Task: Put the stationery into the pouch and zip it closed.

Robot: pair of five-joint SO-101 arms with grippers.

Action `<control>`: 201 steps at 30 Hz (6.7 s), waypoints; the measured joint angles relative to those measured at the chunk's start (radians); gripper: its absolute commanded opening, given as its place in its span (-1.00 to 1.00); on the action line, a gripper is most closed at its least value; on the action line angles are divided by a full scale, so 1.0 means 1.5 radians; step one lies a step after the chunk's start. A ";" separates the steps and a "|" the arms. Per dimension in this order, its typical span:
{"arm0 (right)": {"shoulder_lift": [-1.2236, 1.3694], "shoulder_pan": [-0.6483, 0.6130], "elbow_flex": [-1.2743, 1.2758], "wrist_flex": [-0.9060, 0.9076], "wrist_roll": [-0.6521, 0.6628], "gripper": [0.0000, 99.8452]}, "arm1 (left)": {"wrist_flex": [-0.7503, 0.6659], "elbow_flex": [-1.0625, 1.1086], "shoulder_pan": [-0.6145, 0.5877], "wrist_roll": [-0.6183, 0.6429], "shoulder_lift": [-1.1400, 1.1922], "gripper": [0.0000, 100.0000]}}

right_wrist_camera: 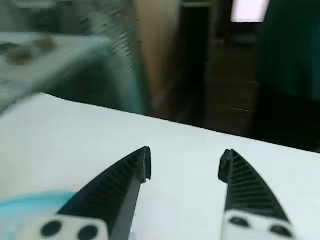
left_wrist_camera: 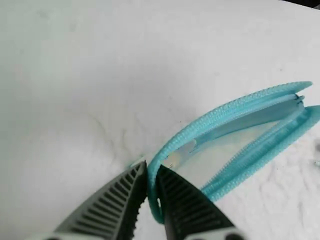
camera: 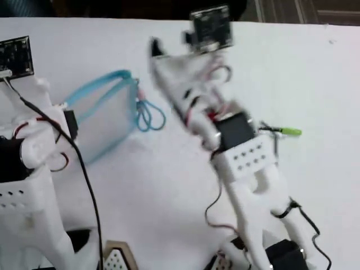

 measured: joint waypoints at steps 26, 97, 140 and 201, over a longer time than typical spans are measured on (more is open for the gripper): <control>0.578 0.227 -0.062 0.333 0.813 -0.55 | 0.000 0.000 0.000 0.000 0.000 -0.95; 0.089 -0.181 -0.186 -0.091 -0.137 -0.97 | 0.000 0.000 0.000 0.000 0.000 -0.95; 0.180 0.225 -0.091 0.396 0.548 -0.62 | 0.000 0.000 -0.002 -0.002 0.000 -0.95; 0.152 0.219 -0.084 0.296 0.302 -0.97 | 0.000 0.000 -0.002 -0.002 0.000 -0.95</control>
